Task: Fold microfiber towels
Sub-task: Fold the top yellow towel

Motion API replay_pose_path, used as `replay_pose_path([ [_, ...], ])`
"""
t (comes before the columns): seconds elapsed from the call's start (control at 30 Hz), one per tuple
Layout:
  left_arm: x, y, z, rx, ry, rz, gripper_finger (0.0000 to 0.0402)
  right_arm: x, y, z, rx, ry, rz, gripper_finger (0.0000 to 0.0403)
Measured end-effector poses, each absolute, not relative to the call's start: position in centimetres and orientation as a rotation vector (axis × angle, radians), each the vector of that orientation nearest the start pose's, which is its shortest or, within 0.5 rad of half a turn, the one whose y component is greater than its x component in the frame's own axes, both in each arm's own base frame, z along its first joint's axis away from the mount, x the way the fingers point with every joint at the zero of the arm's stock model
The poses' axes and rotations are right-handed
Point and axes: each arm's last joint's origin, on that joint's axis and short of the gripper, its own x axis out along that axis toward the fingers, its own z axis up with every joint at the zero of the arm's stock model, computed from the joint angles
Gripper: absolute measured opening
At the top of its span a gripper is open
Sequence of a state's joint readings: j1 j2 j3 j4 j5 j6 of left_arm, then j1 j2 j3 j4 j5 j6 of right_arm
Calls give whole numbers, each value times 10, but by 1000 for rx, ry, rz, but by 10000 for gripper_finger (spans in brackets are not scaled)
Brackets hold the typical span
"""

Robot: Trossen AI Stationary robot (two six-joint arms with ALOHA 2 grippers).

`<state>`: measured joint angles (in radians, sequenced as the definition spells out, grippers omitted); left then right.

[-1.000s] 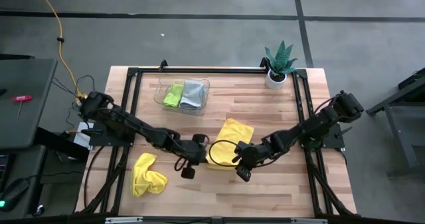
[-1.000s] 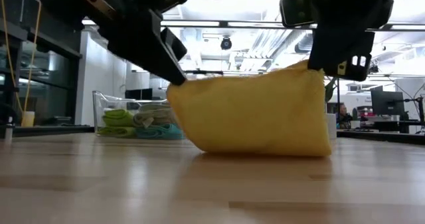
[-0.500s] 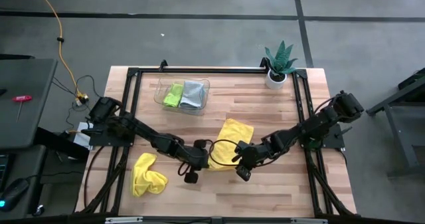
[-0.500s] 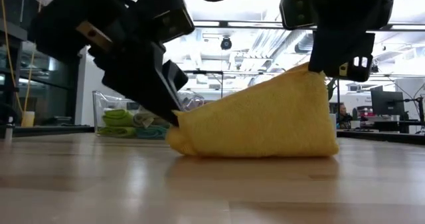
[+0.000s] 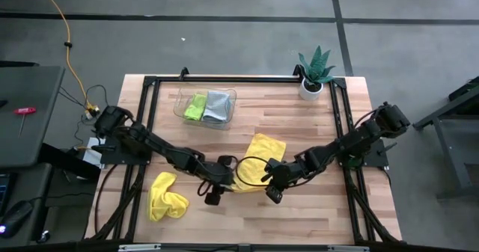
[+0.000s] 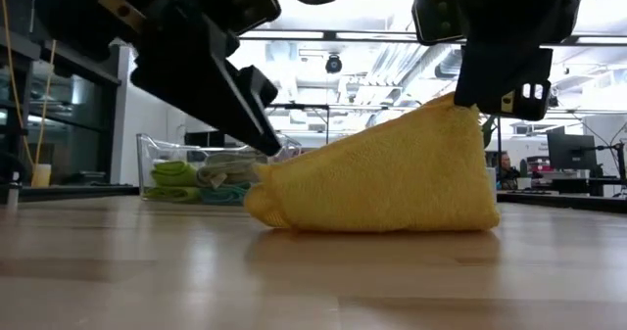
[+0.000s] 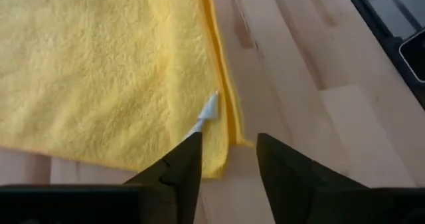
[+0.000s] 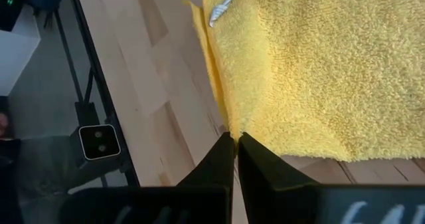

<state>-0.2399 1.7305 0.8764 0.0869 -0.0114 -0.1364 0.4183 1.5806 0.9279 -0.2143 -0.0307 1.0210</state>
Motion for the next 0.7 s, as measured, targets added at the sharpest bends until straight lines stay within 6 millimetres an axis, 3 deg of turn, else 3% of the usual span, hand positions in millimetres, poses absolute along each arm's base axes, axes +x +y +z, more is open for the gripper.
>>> replay_pose_path([
  [0.43, 326, -64, 166, -65, 760, -124, 154, 288, 129, 192, 779, 983, -65, 0],
  [0.7, 328, -67, 169, -82, 721, -151, 155, 288, 129, 192, 776, 982, -68, 0],
])
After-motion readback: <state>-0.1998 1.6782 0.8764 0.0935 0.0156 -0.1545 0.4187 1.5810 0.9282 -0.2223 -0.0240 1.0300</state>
